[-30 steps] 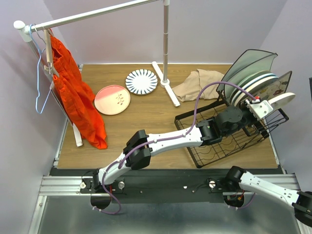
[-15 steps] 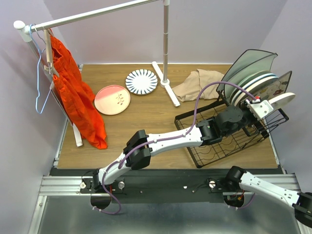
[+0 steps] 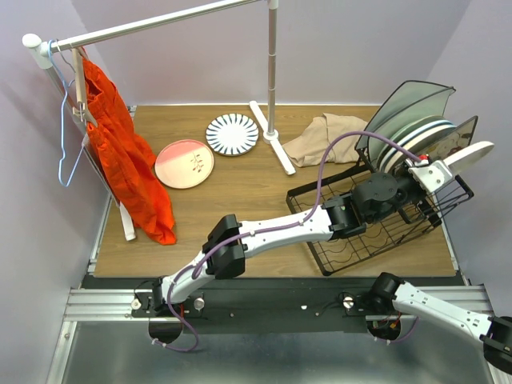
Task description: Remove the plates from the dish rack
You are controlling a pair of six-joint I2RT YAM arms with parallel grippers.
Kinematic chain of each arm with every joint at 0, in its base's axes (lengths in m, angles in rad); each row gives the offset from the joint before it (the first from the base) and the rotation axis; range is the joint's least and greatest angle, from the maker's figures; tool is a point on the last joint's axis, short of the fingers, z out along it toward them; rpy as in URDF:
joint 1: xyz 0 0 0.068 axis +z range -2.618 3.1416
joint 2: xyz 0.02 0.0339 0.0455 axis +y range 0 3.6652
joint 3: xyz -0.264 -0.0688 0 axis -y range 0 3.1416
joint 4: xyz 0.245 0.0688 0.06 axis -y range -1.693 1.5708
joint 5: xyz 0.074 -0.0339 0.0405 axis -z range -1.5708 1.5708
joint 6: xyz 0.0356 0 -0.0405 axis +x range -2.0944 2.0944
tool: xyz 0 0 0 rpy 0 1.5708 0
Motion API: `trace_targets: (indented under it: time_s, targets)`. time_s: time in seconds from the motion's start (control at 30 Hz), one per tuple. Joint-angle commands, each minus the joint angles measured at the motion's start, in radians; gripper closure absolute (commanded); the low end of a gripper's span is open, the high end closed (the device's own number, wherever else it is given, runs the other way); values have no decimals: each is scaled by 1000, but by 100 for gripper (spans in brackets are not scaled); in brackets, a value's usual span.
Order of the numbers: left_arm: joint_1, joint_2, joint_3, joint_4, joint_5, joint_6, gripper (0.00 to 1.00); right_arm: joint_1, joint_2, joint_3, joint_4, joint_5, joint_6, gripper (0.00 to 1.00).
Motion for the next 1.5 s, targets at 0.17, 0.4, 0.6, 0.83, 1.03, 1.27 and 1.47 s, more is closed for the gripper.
trace_targets:
  time_s: [0.17, 0.4, 0.6, 0.83, 1.03, 1.27, 1.47]
  targets:
    - [-20, -141, 70, 278, 11, -58, 100, 4, -9, 19, 13, 16, -11, 55]
    - [-19, -213, 5, 306, 0, -143, 100, 4, -26, 16, 13, 20, -4, 55]
    - [-20, -313, -86, 323, -10, -222, 100, 2, -29, 24, 11, 17, -9, 55]
    - [-20, -431, -199, 337, -69, -289, 100, 2, -22, 34, 11, -18, -6, 54]
    - [-20, -549, -258, 275, -122, -321, 100, 4, 26, 16, 9, 6, -46, 53]
    - [-11, -780, -528, 269, -243, -357, 100, 5, 118, -2, 11, -74, -43, 52]
    - [43, -1047, -807, 263, -317, -433, 100, 5, 214, -34, 9, -231, -3, 51]
